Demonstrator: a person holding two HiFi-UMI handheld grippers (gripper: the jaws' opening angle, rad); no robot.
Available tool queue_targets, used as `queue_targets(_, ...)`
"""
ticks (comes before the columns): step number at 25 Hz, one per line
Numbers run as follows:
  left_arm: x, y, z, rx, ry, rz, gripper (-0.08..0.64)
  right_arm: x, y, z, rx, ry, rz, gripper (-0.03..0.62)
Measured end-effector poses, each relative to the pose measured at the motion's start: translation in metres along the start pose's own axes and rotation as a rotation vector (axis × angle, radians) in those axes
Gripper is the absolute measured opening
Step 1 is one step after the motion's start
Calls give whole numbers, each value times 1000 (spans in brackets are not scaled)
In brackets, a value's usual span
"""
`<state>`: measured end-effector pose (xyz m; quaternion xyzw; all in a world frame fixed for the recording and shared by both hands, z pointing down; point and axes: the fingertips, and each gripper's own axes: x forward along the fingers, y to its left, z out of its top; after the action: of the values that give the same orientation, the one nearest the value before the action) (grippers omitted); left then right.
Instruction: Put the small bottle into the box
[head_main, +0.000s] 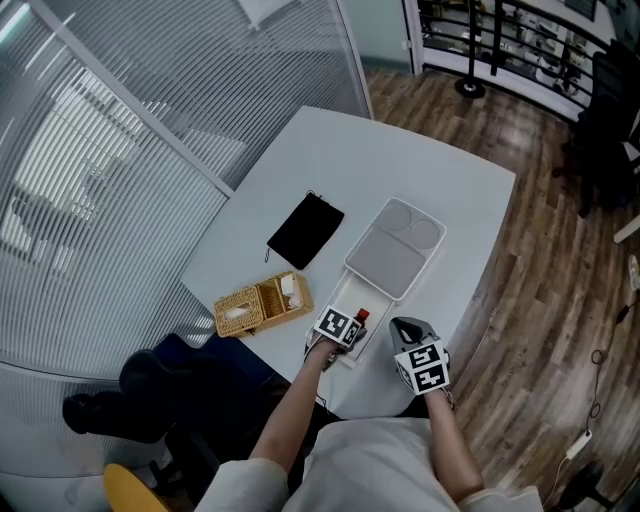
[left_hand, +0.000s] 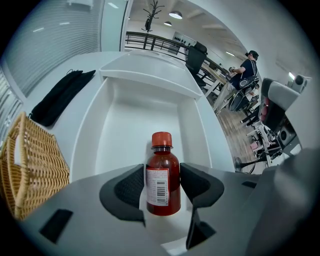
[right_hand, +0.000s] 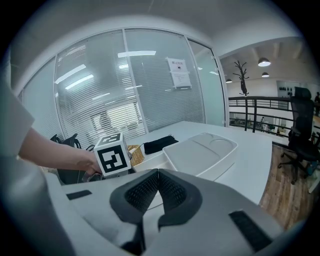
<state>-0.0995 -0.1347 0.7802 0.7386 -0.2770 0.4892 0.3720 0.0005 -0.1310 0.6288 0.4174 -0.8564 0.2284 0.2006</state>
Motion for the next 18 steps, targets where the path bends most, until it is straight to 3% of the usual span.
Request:
queue_targets(11, -25, 3, 12, -6, -83, 2, 247, 3, 4, -2, -2, 5, 15, 17)
queue_targets(18, -63, -8, 20, -4, -266, -33, 247, 1, 12, -8, 56, 4, 43, 17)
